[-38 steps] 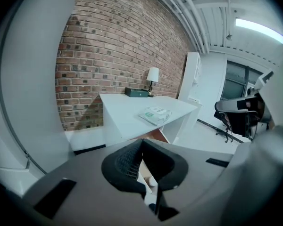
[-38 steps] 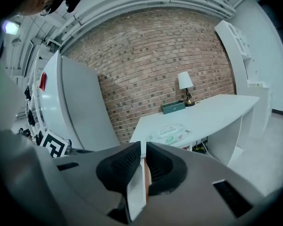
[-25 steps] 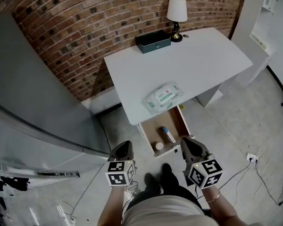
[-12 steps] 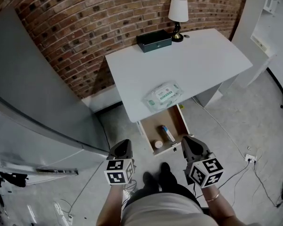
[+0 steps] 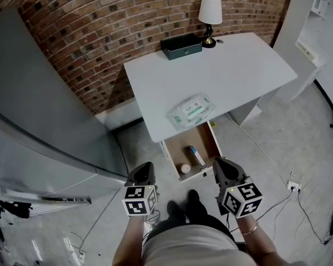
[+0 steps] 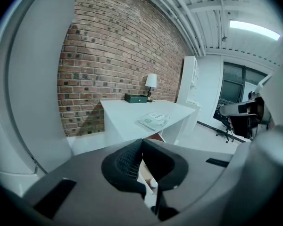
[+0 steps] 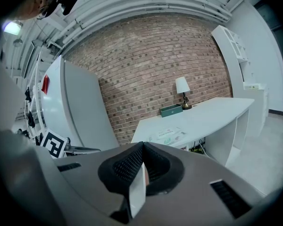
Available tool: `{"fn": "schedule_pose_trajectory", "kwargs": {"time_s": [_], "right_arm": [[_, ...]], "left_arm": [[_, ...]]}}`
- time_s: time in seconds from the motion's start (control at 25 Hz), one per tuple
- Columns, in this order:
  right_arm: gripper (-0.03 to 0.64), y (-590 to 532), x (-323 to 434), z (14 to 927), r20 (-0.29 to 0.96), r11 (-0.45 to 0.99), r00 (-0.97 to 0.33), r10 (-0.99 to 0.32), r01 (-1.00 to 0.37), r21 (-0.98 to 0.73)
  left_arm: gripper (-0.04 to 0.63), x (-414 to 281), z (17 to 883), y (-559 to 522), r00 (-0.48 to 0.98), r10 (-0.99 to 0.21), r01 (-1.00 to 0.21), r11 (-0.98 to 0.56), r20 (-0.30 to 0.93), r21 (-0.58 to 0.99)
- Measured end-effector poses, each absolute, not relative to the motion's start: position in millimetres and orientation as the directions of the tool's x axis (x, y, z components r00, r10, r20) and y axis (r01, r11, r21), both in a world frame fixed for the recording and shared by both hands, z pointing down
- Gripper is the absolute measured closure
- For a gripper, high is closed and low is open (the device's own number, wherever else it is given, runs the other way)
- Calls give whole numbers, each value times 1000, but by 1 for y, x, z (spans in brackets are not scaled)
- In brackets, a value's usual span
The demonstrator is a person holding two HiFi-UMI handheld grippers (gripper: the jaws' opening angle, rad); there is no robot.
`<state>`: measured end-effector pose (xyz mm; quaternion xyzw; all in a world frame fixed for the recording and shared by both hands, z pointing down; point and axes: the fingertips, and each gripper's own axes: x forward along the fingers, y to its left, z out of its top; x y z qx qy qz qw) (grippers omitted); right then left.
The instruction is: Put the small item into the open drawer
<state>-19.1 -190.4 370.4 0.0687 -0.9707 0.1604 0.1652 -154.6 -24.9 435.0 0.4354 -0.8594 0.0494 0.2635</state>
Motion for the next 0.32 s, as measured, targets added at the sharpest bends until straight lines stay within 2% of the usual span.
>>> {"fn": "schedule_pose_trajectory", "kwargs": {"time_s": [0.32], "right_arm": [[611,-192,-23,374,349,939,-934,-75,-183,-290]], "left_arm": [[574,-158,436,-26,-486,-719,-772,620,497,143]]}}
